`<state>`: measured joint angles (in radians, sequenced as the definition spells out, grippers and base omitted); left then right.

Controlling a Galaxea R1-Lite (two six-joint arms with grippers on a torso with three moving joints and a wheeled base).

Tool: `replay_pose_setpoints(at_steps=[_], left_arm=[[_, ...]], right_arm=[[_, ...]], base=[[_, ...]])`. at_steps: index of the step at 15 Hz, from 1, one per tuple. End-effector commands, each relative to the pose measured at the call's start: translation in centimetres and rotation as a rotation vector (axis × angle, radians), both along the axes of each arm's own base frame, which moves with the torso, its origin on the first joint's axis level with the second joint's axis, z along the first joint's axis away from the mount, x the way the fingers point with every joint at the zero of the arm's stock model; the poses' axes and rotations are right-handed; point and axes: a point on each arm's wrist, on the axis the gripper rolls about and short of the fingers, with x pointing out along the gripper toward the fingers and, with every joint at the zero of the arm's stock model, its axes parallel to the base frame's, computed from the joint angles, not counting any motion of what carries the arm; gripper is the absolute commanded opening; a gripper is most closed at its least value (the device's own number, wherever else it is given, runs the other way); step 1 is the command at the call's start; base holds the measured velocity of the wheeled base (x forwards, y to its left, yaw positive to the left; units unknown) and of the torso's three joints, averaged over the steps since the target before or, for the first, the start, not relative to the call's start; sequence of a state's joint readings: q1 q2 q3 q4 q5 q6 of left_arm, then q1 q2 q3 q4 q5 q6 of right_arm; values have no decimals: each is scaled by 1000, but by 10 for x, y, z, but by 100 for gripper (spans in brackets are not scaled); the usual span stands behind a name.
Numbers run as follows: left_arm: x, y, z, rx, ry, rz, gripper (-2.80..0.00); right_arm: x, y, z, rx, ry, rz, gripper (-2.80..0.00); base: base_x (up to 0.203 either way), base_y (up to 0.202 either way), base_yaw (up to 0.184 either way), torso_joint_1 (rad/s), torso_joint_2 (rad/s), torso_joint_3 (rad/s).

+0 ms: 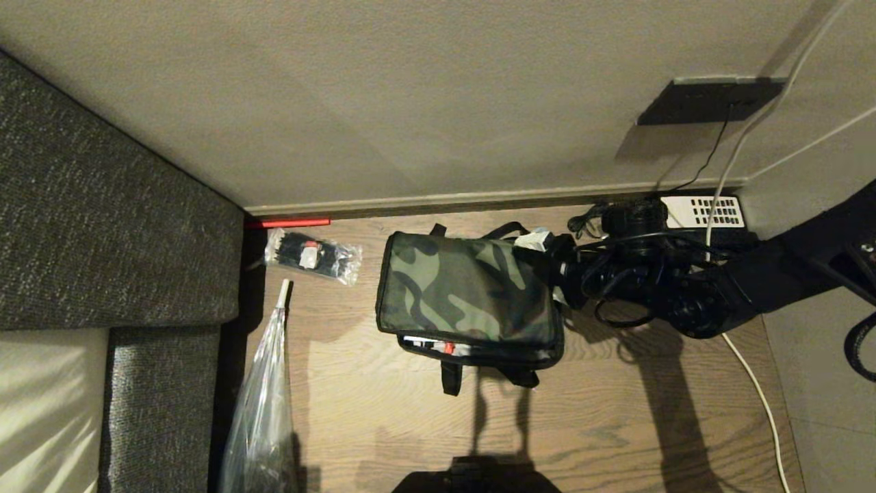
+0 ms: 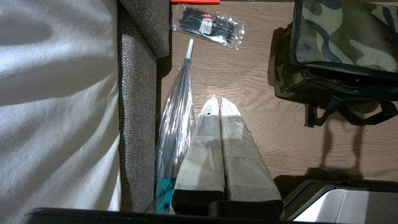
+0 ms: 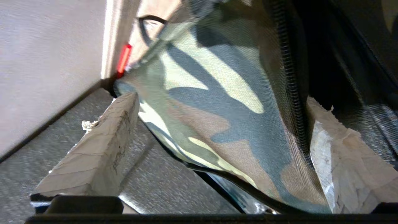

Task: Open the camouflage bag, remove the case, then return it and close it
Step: Open the top of the storage box

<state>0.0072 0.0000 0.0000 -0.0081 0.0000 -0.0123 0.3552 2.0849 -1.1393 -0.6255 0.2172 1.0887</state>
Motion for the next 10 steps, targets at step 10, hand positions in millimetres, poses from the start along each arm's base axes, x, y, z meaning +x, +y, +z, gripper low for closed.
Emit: replay_pose_setpoints(at_steps=[10], left_arm=[[0, 0, 0, 0, 2, 0, -280]], right_arm=[[3, -21, 58, 84, -161, -60, 0]], base=[[0, 0, 0, 0, 0, 0]])
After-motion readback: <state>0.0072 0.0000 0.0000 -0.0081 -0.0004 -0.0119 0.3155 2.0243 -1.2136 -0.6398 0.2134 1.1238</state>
